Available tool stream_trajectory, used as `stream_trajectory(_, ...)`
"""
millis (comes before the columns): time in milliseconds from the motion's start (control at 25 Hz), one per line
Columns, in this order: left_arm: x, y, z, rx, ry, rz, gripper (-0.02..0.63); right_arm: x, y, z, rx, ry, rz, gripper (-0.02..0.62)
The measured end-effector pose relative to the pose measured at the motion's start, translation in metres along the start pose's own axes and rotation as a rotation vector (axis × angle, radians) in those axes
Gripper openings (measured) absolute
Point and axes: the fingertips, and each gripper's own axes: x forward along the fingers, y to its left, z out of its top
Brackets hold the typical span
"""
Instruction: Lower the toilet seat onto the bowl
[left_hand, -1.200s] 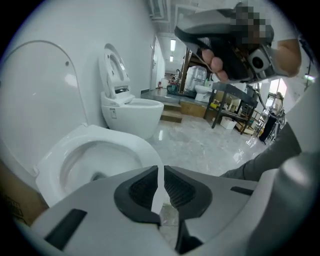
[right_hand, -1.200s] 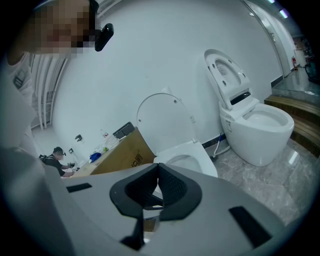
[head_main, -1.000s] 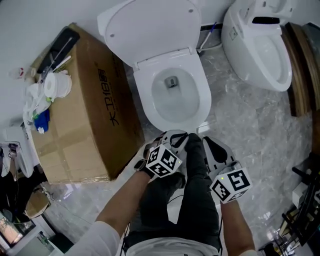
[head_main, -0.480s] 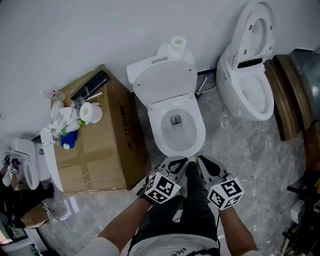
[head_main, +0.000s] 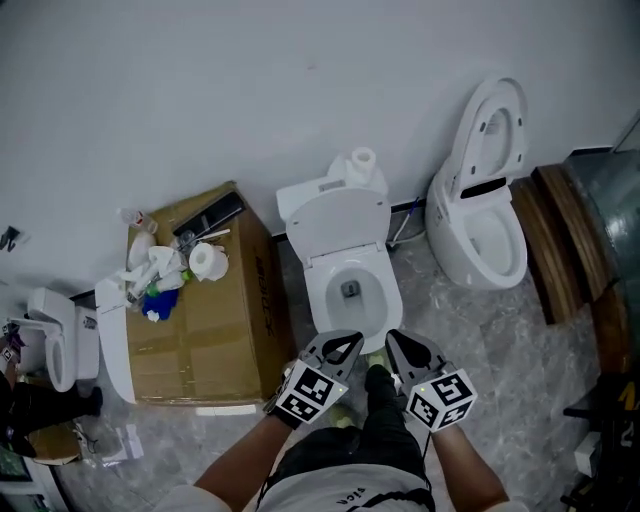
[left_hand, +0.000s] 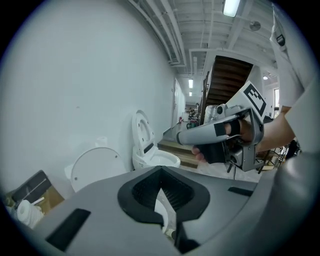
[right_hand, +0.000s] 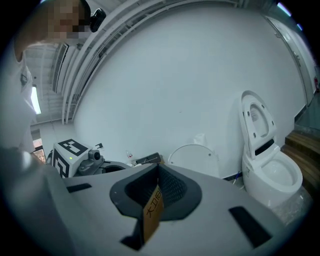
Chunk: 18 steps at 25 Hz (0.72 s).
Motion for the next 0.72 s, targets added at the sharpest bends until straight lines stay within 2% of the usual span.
stream_trajectory(400, -0.067, 0.009, 0.082, -0.079, -0.104, 0.069, 0.011, -0.008, 0.052, 0.077, -0.093, -0.022, 0.019, 0.015)
stream_trajectory(720, -0.102, 0.009, 0.128, -0.1, -0.175, 0.1, 0.011, -0.017, 0.081, 0.102, -0.12, -0.037, 0.051, 0.015)
